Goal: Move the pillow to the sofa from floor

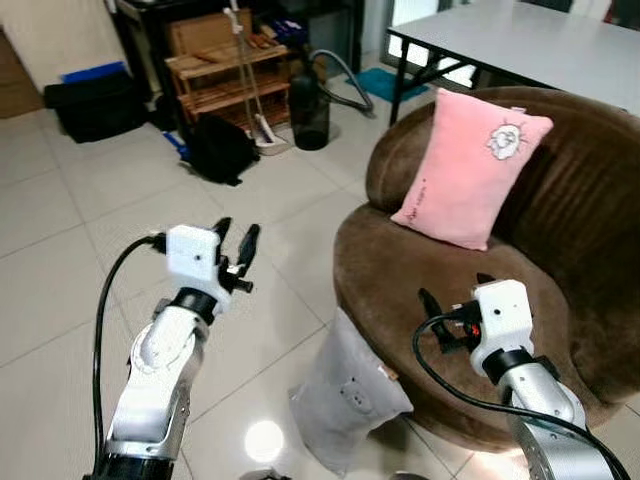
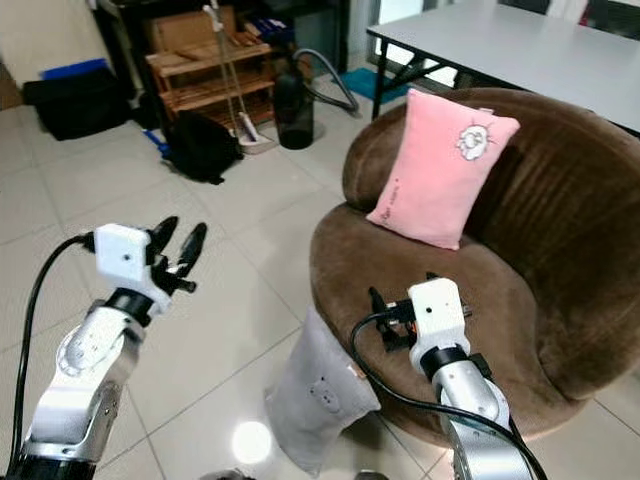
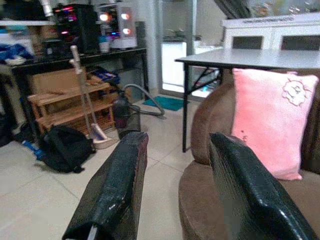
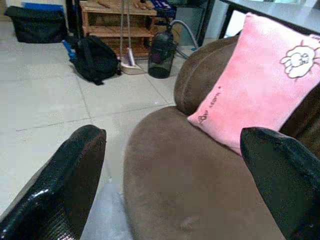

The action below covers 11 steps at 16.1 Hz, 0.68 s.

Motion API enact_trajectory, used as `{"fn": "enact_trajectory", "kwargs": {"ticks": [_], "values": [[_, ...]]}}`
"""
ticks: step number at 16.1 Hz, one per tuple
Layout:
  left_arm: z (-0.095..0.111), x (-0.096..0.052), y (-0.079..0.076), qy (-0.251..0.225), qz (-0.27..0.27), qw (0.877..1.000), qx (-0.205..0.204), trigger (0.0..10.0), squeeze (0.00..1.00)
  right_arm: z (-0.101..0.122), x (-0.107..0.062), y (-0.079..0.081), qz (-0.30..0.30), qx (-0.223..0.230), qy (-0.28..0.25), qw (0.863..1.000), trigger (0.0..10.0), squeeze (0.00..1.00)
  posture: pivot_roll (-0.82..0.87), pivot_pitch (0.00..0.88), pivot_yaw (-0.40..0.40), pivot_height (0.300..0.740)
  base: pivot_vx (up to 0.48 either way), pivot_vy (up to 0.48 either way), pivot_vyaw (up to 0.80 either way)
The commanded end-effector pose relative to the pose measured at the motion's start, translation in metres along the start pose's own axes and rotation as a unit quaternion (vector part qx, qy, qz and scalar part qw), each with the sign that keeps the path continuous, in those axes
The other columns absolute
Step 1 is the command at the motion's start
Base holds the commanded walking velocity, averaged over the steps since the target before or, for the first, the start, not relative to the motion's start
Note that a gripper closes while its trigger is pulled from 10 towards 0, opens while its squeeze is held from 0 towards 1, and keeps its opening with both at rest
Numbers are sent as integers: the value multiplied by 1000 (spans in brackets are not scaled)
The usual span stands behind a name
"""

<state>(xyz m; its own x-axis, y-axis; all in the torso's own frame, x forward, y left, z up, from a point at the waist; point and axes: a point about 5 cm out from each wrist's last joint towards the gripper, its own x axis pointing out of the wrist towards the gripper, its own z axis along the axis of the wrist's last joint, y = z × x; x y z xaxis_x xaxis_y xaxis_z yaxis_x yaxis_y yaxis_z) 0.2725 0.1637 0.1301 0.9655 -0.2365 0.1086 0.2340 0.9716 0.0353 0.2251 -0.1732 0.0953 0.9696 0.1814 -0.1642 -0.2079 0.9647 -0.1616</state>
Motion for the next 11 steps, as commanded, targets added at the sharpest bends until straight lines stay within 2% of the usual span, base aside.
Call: {"fn": "enact_trajectory", "kwargs": {"ticks": [1,4,7,11], "values": [[4,0,0,-4,1,1000,-9,10000,0,2,-1,-1,5,2,-7,1000,10000,0,-42,40,45,695,0,0,0],[1,-2,-3,3,-4,1000,-16,10000,0,2,-2,-1,12,-4,-6,1000,10000,0,-44,42,42,680,0,0,0],[-3,-8,-5,13,-11,1000,2,10000,0,1,-5,-2,16,-6,-7,1000,10000,0,-43,47,38,645,0,0,0],[-1,-8,-5,13,-8,1000,6,10000,0,2,-4,-2,21,-7,-7,1000,10000,0,-38,58,29,605,0,0,0]]}}
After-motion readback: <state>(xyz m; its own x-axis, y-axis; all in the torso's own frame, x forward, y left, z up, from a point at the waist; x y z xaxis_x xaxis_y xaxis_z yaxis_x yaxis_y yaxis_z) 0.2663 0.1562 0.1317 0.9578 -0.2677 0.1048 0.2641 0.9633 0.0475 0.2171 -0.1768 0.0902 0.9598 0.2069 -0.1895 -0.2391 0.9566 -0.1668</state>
